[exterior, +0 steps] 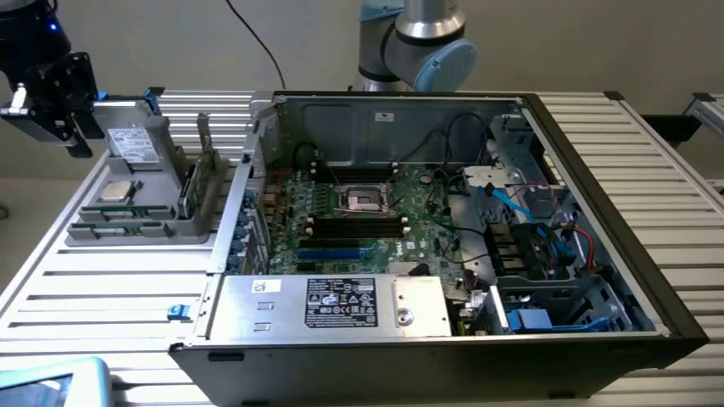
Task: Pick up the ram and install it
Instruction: 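Pick up the ram and move it above insertion slot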
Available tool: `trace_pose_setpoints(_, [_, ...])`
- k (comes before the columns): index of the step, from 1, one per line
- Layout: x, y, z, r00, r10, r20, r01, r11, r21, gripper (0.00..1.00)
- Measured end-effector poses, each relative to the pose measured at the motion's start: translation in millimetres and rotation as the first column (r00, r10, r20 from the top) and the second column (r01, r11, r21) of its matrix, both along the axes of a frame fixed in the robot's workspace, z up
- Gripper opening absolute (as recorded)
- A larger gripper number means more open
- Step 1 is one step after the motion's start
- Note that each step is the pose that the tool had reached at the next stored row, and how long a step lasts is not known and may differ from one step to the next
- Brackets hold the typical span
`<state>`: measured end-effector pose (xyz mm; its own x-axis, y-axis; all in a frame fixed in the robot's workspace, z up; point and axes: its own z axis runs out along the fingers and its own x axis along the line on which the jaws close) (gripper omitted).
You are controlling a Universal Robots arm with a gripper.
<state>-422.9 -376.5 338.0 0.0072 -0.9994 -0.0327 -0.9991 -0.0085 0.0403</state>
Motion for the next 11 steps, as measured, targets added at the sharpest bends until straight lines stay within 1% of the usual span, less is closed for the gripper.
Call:
trace_pose_setpoints(1, [0.0,-0.2,-1.7,1.0,0.0,0.0,0.0,1.0,0.0018,0.43])
trace_pose_setpoints(2, [0.0,-0.3,-2.1,1.0,0.0,0.0001,0.0,1.0,0.0023,0.43])
trace_pose_setpoints(7, [0.0,-0.2,-2.7,1.0,0.0,0.0002,0.0,1.0,0.0025,0.43])
trace_pose_setpoints(11, [0.4,-0.3,-9.5,1.0,0.0,0.0,0.0,1.0,0.0022,0.43])
